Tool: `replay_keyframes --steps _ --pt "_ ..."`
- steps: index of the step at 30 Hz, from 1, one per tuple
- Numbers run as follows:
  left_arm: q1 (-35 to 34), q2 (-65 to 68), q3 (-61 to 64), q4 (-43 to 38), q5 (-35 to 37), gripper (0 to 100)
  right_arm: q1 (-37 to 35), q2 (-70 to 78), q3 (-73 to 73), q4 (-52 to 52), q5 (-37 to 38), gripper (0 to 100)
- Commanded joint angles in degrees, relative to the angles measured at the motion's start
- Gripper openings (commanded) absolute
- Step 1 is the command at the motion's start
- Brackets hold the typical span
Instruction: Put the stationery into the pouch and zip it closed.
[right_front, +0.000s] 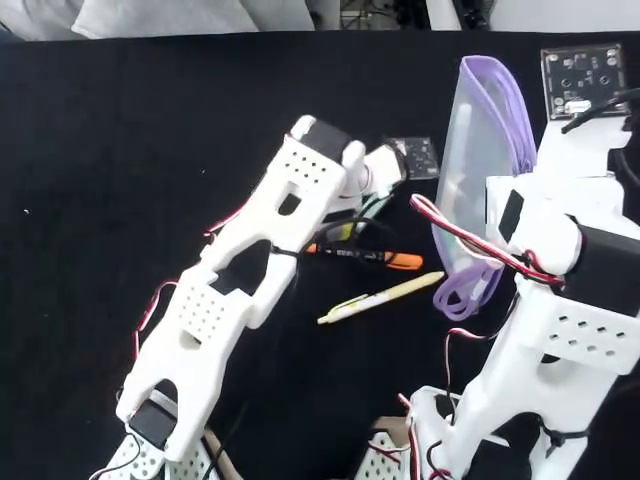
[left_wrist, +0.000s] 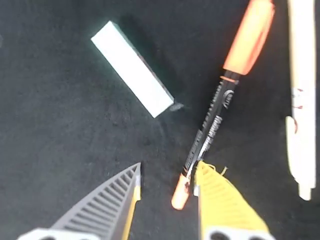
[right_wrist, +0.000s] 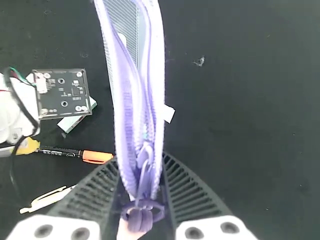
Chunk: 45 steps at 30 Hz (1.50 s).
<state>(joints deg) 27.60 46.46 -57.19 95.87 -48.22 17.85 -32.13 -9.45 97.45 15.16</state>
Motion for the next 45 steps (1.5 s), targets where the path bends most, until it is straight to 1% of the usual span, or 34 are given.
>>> replay_keyframes --steps 1,4,8,16,18,21,22,25,29,30,33,34,35,38,42,45 --pt "0.75 0.53 -4.70 2.73 -2.11 18 0.79 0.04 -1.71 -1.93 0.53 1.1" --pt "0.22 5.01 -4.18 0.79 -6.51 18 0.79 0.04 -1.80 -2.02 0.53 1.1" --pt "-0.84 10.29 -6.11 -2.11 -5.80 18 0.79 0.04 -1.71 -3.08 0.53 1.1" --pt "-2.15 15.21 -12.09 -2.20 -5.71 18 0.79 0.04 -1.71 -2.99 0.53 1.1" --pt "-2.15 16.26 -13.05 -2.29 -5.89 15 0.79 0.04 -1.71 -2.90 0.53 1.1" --pt "-1.89 17.41 -15.25 -2.11 -5.98 4 0.79 0.04 -1.71 -2.73 0.53 1.1" --pt "-1.89 17.76 -15.60 -2.11 -5.98 2 0.79 0.04 -1.71 -2.73 0.53 1.1" --pt "-2.33 18.55 -15.78 -2.02 -5.98 5 0.79 0.04 -1.71 -2.73 0.53 1.1" --pt "-2.24 18.29 -16.57 -2.02 -5.71 3 0.79 0.04 -1.63 -2.73 0.53 1.1" --pt "-2.24 17.32 -17.63 -1.32 -5.63 3 0.79 0.04 -1.63 -2.73 0.53 1.1" --pt "-2.24 13.89 -23.08 5.36 -5.63 3 0.79 0.04 -1.63 -2.73 0.53 1.1" --pt "-2.24 12.75 -24.84 5.10 -4.92 3 0.79 0.04 -1.63 -2.73 0.53 1.1" --pt "-2.42 11.43 -26.68 5.10 -2.64 3 0.79 -0.04 -1.63 -2.73 0.53 1.1" --pt "-5.76 5.36 -29.76 5.10 6.86 3 0.79 -0.13 -1.63 -2.64 0.44 1.1" --pt "-9.54 -4.13 -30.64 5.10 12.48 3 0.44 -0.13 -1.63 -2.29 0.35 1.1" --pt "-11.03 -11.87 -30.99 5.10 19.87 3 0.26 0.04 -1.54 -2.29 0.09 1.1"
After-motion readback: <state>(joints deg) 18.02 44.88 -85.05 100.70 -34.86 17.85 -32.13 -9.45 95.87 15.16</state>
